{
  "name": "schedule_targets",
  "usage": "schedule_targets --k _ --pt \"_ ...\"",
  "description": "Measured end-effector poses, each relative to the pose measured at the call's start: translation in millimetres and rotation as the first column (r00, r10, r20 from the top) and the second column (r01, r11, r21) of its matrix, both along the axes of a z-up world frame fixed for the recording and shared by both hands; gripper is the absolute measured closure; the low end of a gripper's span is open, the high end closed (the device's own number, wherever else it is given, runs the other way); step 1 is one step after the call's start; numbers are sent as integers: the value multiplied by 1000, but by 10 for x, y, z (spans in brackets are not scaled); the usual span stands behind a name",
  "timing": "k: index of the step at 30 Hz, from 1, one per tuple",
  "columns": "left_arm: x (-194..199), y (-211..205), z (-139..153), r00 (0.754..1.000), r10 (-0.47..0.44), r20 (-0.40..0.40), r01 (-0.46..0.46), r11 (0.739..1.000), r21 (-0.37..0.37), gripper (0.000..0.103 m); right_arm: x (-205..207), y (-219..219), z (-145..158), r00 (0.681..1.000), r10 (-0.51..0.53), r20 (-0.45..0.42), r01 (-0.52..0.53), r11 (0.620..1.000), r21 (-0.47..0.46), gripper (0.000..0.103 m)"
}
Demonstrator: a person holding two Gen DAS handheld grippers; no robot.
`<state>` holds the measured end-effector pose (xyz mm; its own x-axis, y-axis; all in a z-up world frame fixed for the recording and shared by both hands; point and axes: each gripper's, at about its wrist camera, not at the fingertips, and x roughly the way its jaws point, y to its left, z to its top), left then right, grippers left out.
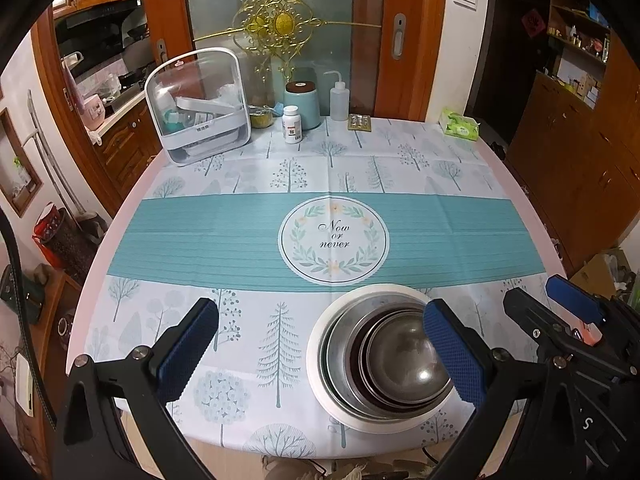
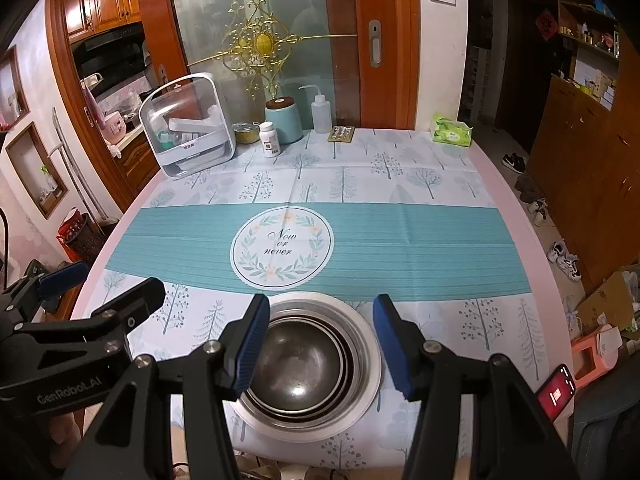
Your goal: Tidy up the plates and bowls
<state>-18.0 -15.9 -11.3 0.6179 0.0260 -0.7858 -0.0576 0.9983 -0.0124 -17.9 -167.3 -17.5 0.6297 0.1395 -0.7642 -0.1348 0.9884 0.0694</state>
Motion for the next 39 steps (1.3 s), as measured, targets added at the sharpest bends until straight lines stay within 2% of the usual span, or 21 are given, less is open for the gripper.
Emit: schedule_targets --k 39 --pt "-51 33 10 1000 -21 -3 21 1000 -6 1 -41 34 -25 1000 -11 -1 11 1000 2 49"
